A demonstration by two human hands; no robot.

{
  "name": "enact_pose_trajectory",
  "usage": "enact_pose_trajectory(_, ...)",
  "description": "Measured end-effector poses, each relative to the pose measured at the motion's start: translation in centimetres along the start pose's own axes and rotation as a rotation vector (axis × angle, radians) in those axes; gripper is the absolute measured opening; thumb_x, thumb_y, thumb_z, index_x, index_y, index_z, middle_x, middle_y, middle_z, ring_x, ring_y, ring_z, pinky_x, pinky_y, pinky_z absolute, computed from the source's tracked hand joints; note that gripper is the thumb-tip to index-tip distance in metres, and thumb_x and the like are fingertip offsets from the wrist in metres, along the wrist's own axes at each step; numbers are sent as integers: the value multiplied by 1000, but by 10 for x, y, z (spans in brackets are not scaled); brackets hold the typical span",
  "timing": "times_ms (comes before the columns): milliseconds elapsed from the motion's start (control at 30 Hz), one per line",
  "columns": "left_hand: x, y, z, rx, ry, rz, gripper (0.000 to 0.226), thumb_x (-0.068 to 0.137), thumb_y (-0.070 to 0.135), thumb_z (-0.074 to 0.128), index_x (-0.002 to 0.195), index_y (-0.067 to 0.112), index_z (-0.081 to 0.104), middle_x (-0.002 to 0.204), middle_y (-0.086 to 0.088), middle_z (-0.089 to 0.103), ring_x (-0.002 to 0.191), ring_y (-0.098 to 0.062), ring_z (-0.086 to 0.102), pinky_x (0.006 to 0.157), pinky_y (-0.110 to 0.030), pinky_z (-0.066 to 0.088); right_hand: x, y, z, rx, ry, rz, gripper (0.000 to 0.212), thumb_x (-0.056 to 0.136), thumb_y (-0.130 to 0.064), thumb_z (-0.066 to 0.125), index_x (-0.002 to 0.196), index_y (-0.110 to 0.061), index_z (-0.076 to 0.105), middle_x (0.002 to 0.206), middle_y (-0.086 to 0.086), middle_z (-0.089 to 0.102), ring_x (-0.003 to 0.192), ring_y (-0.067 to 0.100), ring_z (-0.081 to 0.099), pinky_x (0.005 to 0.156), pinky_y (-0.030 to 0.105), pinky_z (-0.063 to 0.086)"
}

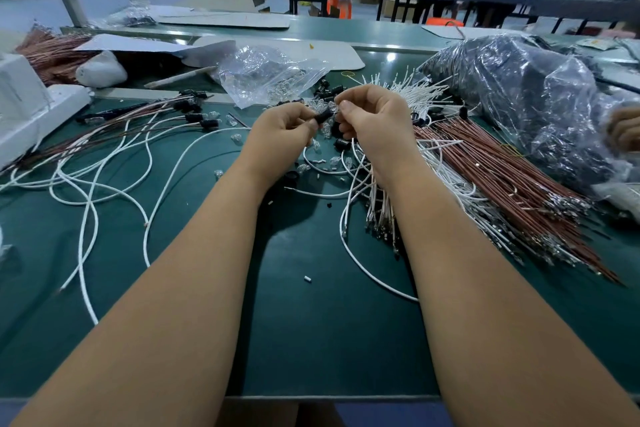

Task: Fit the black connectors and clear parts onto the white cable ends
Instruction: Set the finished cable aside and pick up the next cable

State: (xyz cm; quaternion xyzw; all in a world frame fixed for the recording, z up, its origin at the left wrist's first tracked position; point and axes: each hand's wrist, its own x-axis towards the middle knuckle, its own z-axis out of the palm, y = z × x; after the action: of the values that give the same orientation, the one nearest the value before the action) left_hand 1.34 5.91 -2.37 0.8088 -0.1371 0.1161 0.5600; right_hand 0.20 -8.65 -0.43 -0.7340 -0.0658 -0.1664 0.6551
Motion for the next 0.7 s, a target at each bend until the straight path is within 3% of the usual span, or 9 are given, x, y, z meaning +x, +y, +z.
enact_pose_trajectory(233,1,2,-1,22,32,0,26,92,10,58,68,19,63,59,6,58,44,3,42,49,-9,35,1,0,-4,-142,-1,-72,26,89,0,61,76,-22,66,68,1,63,61,10,57,65,30,54)
enact_pose_trajectory(433,0,1,-3,-34,19,-3,10,89,10,62,83,8,69,66,0,61,58,-3,50,59,-10,40,-2,-1,-1,-166,-21,-66,18,90,0,61,82,-16,66,74,5,65,66,14,58,69,34,55)
enact_pose_trajectory(700,1,-7,-5,-2,5,69,11,87,13,69,76,17,68,64,2,60,57,-5,49,58,-16,41,-3,3,-2,-155,-55,22,19,91,3,57,80,-12,63,65,4,61,49,6,54,52,21,49)
